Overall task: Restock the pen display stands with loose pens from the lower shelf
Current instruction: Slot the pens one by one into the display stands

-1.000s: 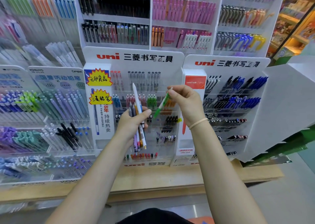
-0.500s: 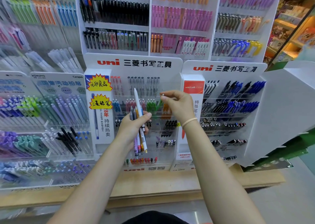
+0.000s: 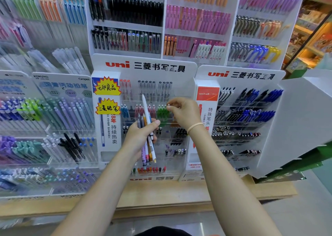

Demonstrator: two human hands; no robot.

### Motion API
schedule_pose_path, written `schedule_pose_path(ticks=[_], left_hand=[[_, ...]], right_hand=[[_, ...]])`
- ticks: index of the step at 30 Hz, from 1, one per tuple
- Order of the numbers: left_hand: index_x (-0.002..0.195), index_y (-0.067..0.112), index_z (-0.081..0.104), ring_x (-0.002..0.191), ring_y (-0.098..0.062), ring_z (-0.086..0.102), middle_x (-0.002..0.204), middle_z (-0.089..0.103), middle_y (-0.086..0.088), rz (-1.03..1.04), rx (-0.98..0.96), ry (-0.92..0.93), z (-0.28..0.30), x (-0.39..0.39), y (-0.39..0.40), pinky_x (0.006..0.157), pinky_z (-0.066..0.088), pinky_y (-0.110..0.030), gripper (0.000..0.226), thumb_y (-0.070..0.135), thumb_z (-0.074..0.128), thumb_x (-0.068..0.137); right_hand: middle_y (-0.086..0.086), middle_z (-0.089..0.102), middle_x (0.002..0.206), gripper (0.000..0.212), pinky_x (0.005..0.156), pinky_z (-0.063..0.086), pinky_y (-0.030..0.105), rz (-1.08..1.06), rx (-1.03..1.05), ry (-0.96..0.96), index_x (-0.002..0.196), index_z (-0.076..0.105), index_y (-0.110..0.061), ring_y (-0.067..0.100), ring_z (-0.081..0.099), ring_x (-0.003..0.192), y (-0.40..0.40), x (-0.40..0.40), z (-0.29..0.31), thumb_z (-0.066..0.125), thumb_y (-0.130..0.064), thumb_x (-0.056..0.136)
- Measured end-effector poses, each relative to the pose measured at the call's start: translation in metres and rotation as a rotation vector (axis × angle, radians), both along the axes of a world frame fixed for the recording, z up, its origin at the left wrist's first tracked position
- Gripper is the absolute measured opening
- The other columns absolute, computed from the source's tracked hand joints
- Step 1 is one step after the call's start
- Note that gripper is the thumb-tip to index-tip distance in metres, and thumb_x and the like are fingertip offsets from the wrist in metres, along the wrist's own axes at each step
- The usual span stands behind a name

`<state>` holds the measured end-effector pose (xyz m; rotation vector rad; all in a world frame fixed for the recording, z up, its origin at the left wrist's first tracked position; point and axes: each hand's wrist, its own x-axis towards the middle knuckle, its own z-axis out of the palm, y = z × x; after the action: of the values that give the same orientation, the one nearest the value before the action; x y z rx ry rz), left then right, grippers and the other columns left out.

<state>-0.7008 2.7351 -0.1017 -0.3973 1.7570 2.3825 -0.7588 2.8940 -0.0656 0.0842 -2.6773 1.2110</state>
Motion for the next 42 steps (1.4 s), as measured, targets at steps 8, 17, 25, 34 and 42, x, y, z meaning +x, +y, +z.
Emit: schedule_pose_path(ticks=[8,17,25,34,42], left_hand=[[0.101,0.010,0.068,0.052,-0.015,0.054,0.075,0.066,-0.004,-0.080,0.046,-0.006,0.000,0.000,-0.001,0.051,0.050,-0.027,0.016,0.018,0.075,0.089],[0.092,0.009,0.062,0.048,-0.018,0.050,0.061,0.056,-0.005,-0.452,-0.044,0.060,0.005,0.004,0.001,0.048,0.045,-0.026,0.028,0.019,0.083,0.076],[0.089,0.009,0.064,0.042,-0.013,0.047,0.064,0.055,-0.005,-0.186,0.113,0.002,-0.007,0.009,-0.004,0.044,0.042,-0.023,0.024,0.021,0.079,0.075],[0.090,0.004,0.065,0.039,-0.013,0.044,0.051,0.046,-0.004,0.059,0.262,-0.003,-0.010,0.012,0.004,0.045,0.042,-0.026,0.015,0.017,0.071,0.090],[0.093,0.004,0.070,0.044,-0.016,0.050,0.061,0.060,-0.010,-0.108,-0.091,0.087,-0.019,0.021,-0.010,0.050,0.046,-0.028,0.018,0.021,0.074,0.089]], right_hand=[[-0.002,0.072,0.117,0.031,0.090,0.051,0.029,0.092,0.242,-0.050,0.120,0.069,-0.019,0.013,0.065,0.106,0.002,0.001,0.008,0.066,-0.034,0.093],[-0.010,0.060,0.067,0.021,0.053,0.041,0.014,0.154,-0.444,-0.194,0.089,0.074,-0.012,0.000,0.049,0.052,-0.003,0.032,0.013,0.069,-0.032,0.091],[0.005,0.062,0.066,0.010,0.041,0.038,0.020,0.056,-0.924,-0.268,0.091,0.062,-0.009,0.014,0.053,0.047,0.021,0.048,0.005,0.061,-0.017,0.097],[0.012,0.075,0.088,0.012,0.059,0.052,0.026,0.231,-0.731,-0.478,0.100,0.059,-0.007,0.024,0.072,0.080,0.011,0.077,-0.031,0.067,-0.010,0.092],[-0.001,0.075,0.094,0.017,0.074,0.053,0.032,0.166,-0.609,-0.330,0.109,0.071,-0.015,0.011,0.068,0.080,0.004,0.073,-0.029,0.063,-0.023,0.096]])
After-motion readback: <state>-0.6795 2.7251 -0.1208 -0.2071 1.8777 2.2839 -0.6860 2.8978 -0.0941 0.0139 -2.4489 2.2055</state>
